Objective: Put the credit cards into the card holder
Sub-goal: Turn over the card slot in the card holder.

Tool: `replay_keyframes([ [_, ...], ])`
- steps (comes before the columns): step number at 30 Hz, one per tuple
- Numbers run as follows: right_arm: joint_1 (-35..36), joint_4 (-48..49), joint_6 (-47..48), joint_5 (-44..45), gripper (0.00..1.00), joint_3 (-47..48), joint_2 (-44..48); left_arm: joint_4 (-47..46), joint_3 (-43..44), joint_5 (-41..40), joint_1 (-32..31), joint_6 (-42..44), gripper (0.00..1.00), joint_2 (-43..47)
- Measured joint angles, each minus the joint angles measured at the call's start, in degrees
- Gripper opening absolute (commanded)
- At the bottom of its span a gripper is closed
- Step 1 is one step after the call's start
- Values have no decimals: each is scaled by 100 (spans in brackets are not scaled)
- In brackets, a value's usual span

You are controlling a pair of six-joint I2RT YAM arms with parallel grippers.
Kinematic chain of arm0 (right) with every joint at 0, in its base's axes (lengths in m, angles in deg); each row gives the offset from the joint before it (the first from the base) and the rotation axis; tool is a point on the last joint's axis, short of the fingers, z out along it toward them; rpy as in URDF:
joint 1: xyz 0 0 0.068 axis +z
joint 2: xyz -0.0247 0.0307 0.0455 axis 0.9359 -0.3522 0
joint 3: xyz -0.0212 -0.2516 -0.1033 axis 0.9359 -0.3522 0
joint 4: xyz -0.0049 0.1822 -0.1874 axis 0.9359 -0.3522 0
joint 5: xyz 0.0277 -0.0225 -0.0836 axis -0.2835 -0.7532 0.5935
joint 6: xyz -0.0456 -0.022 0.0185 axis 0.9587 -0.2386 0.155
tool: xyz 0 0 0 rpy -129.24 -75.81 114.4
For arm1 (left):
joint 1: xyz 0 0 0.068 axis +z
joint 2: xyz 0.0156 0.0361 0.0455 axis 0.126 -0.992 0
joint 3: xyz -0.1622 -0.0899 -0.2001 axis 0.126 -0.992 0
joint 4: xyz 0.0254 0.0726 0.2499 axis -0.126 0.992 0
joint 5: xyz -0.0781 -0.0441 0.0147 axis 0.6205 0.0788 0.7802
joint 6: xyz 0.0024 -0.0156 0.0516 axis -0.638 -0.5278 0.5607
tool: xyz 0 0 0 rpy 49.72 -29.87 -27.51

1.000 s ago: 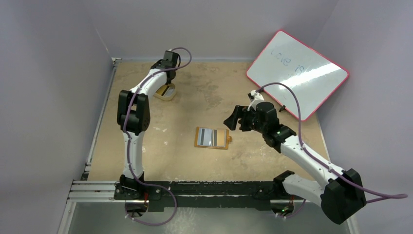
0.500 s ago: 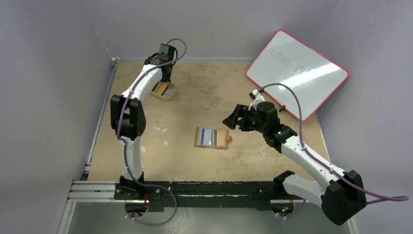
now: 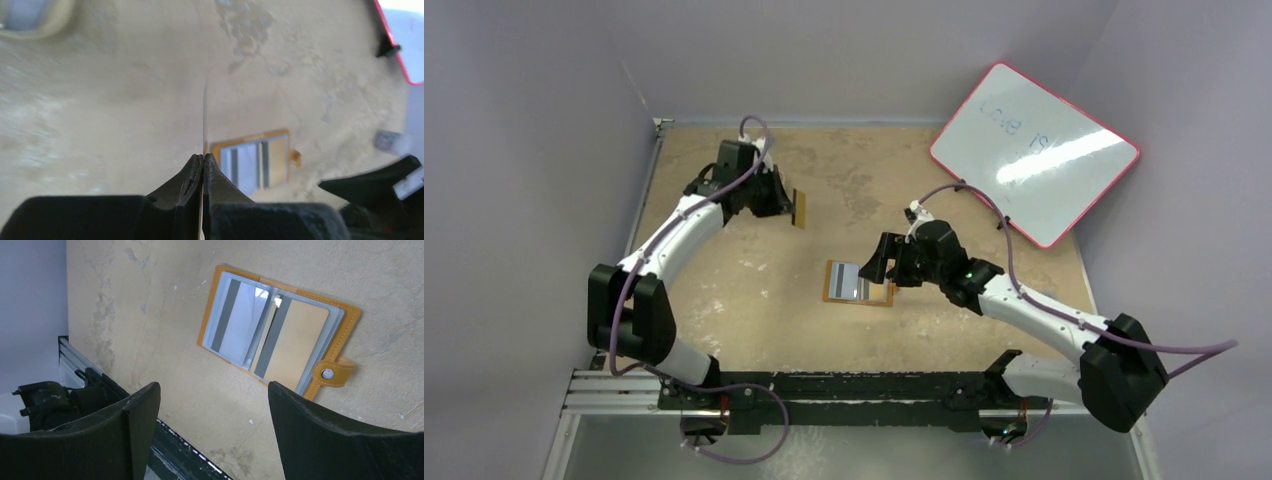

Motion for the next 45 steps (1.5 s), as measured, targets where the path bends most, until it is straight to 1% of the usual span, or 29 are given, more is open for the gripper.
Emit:
replay_keyframes([
  [3,0,109,0,-2,80,-15,-166,-627,-986,723,-2,-612,0,273],
  [5,0,219,2,-2,80,-15,-304,-883,-1554,1073,-2,-962,0,413],
  [9,0,332,26,-4,81,-15,-525,-1276,-2238,1626,-20,-1392,0,656],
  [13,0,332,81,-4,81,-15,-643,-1248,-2310,1947,-90,-1353,0,684],
  [19,0,380,114,-4,81,-15,-662,-1224,-2463,2144,-131,-1228,0,713],
  [24,0,450,111,-4,81,-15,-662,-1213,-2610,2164,-236,-1220,0,597],
  [32,4,623,111,-24,81,-181,-651,-1263,-2677,2164,-599,-1139,0,144],
  [45,4,621,221,-11,81,-195,-603,-1366,-2695,1987,-710,-1088,0,-352],
])
